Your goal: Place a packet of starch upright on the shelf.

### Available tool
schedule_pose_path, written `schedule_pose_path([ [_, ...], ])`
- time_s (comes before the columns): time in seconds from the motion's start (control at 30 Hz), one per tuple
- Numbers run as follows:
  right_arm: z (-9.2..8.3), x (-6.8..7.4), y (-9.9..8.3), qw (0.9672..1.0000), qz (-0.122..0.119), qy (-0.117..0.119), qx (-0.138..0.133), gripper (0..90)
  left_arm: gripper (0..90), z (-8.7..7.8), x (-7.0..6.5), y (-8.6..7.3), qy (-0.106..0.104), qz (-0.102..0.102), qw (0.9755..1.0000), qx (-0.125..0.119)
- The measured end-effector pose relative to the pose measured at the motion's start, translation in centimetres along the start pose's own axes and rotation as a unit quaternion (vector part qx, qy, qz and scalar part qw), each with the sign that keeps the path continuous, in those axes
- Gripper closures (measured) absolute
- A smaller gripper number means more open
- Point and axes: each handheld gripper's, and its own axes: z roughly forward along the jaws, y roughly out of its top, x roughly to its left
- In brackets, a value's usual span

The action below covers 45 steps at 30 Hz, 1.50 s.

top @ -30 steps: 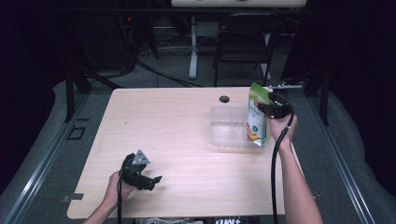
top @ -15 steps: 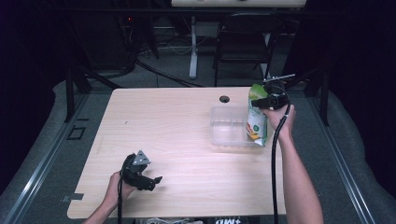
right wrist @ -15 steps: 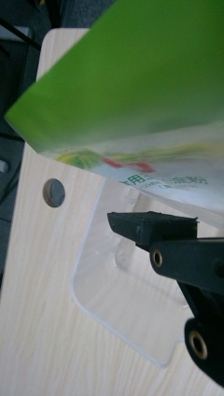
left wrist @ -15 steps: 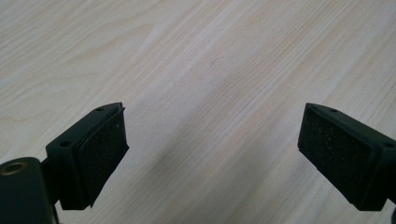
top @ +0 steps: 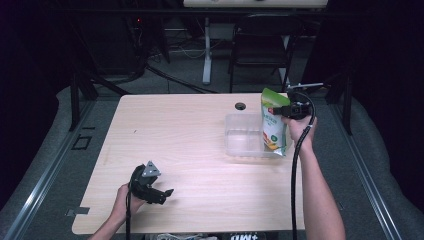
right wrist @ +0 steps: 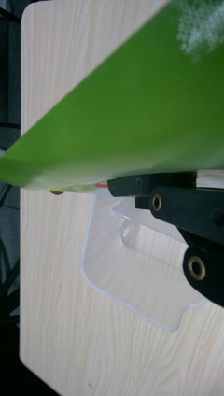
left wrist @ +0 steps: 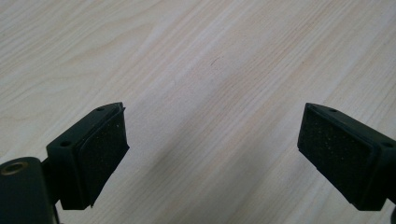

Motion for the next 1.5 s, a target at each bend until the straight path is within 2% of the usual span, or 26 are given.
schedule_pose_path([
  [0.17, -0.9, -0.2, -0.9, 0.9993, 0.015, 0.007, -0.034, 90.0, 8.0, 0.0, 0.0, 0.0, 0.002, -0.001, 1.0000, -0.002],
  [0.33, -1.6, -0.4, -2.0, 0.9959, 0.040, 0.015, -0.079, 90.0, 8.0, 0.1, 0.0, 0.0, 0.002, 0.000, 1.0000, -0.001],
  [0.4, -1.7, -0.5, -2.1, 0.9953, 0.043, 0.016, -0.085, 90.0, 8.0, 0.1, 0.0, 0.0, 0.002, 0.000, 1.0000, -0.001],
  [0.43, -1.8, -0.4, -2.4, 0.9932, 0.057, 0.019, -0.100, 90.0, 8.0, 0.1, -0.1, 0.0, 0.002, 0.000, 1.0000, -0.001],
  [0.57, -1.7, -0.3, -2.8, 0.9895, 0.076, 0.016, -0.122, 90.0, 8.0, 0.1, -0.1, 0.0, 0.001, -0.001, 1.0000, -0.001],
  [0.63, -1.5, -0.3, -3.0, 0.9861, 0.090, 0.023, -0.138, 90.0, 8.1, 0.1, 0.0, 0.0, 0.000, 0.000, 1.0000, 0.000],
  [0.73, -1.1, -0.3, -3.5, 0.9804, 0.113, 0.019, -0.160, 90.0, 8.1, 0.1, 0.0, 0.0, 0.001, 0.000, 1.0000, -0.001],
  [0.8, -0.9, -0.4, -3.7, 0.9797, 0.116, 0.019, -0.162, 90.0, 8.1, 0.1, 0.0, 0.1, 0.000, 0.000, 1.0000, 0.000],
  [0.83, -0.5, -0.4, -4.0, 0.9751, 0.135, 0.019, -0.175, 90.0, 8.1, 0.1, -0.1, 0.1, 0.002, 0.002, 1.0000, -0.001],
  [0.93, -0.1, -0.6, -4.3, 0.9708, 0.150, 0.019, -0.186, 90.0, 8.1, 0.1, 0.0, 0.0, 0.001, 0.000, 1.0000, -0.001],
  [1.07, 0.5, -0.6, -4.7, 0.9716, 0.149, 0.020, -0.183, 90.0, 8.1, 0.0, -0.1, 0.1, 0.002, 0.000, 1.0000, -0.002],
  [1.17, 1.1, -0.9, -5.4, 0.9736, 0.149, 0.014, -0.172, 90.0, 8.1, 0.0, -0.1, 0.1, 0.000, -0.001, 1.0000, -0.004],
  [1.2, 1.3, -1.1, -5.6, 0.9729, 0.154, 0.011, -0.173, 90.0, 8.1, 0.0, -0.1, 0.1, 0.000, 0.000, 1.0000, -0.003],
  [1.3, 1.2, -1.4, -5.9, 0.9778, 0.131, -0.007, -0.164, 89.9, 8.1, 0.0, 0.0, 0.0, 0.001, 0.000, 1.0000, -0.003],
  [1.47, 0.1, -2.3, -5.2, 0.9883, 0.082, -0.042, -0.121, 85.4, 8.1, 0.0, -0.1, 0.1, 0.001, 0.003, 1.0000, -0.001],
  [1.5, -0.1, -2.5, -5.2, 0.9885, 0.078, -0.052, -0.119, 85.5, 8.1, 0.1, -0.1, 0.1, 0.001, 0.003, 1.0000, -0.001],
])
